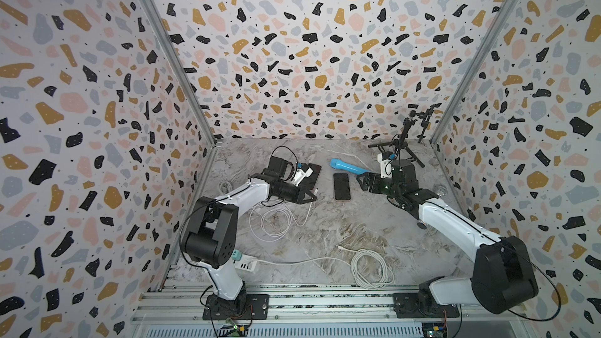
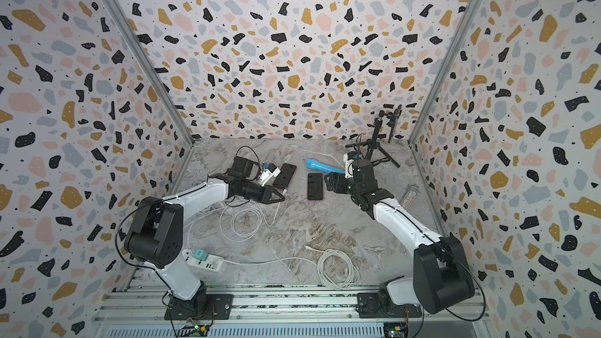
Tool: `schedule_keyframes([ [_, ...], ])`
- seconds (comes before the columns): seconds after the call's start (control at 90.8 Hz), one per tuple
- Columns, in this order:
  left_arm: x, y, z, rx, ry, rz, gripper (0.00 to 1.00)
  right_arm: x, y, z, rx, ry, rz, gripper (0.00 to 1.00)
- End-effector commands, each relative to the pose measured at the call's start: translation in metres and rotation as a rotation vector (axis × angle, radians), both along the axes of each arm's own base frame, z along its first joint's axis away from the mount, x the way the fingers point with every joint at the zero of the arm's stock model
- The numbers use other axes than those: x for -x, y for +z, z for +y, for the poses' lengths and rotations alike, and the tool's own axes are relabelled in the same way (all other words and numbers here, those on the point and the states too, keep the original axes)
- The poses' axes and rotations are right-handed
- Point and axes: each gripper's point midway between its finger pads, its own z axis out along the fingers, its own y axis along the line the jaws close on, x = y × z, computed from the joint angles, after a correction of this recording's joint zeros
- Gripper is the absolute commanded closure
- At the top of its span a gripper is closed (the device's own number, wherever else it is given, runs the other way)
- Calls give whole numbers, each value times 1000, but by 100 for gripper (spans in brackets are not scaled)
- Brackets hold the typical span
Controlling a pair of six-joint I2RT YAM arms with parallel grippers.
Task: Plug the charging cable into the phone
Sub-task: Pick up the phone at the center of the board.
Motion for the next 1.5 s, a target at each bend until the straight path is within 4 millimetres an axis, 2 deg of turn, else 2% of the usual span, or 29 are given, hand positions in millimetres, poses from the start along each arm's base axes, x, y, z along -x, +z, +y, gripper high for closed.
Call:
schedule_keyframes([
  [0.0, -9, 24, -7, 83, 21, -26, 100, 18, 18, 39, -149, 191, -28, 20],
  [0.154, -14, 39, -11, 137, 27, -41, 100, 54, -3, 63, -107, 354, 15, 22],
  [0.275, -13, 31, -9, 128, 26, -28, 100, 58, -9, 59, -98, 321, 45, 22],
  [0.407, -18, 17, 3, 84, 66, 2, 100, 42, -13, 48, -16, 213, 62, 22],
  [0.496, -24, 3, 20, 26, 125, 43, 100, 28, -20, 38, 83, 110, 93, 20],
  [0.606, -24, -8, 38, -4, 153, 84, 100, 9, -27, 28, 189, -31, 132, 14],
  [0.683, -13, -17, 43, -31, 129, 114, 100, -3, -32, 26, 238, -93, 146, 8],
  [0.738, -6, -21, 43, -28, 112, 133, 100, -10, -35, 26, 284, -114, 149, 1],
  [0.87, -2, -23, 40, 4, 101, 162, 100, -27, -51, 23, 442, -156, 200, 0],
  [0.98, 0, -24, 36, 23, 92, 192, 100, -38, -65, 29, 518, -147, 236, 0],
  [1.222, 6, -32, 27, 22, 67, 215, 100, -64, -84, 49, 551, -159, 256, 0],
  [1.487, 11, -38, 20, 22, 51, 245, 100, -86, -111, 55, 601, -197, 266, 0],
])
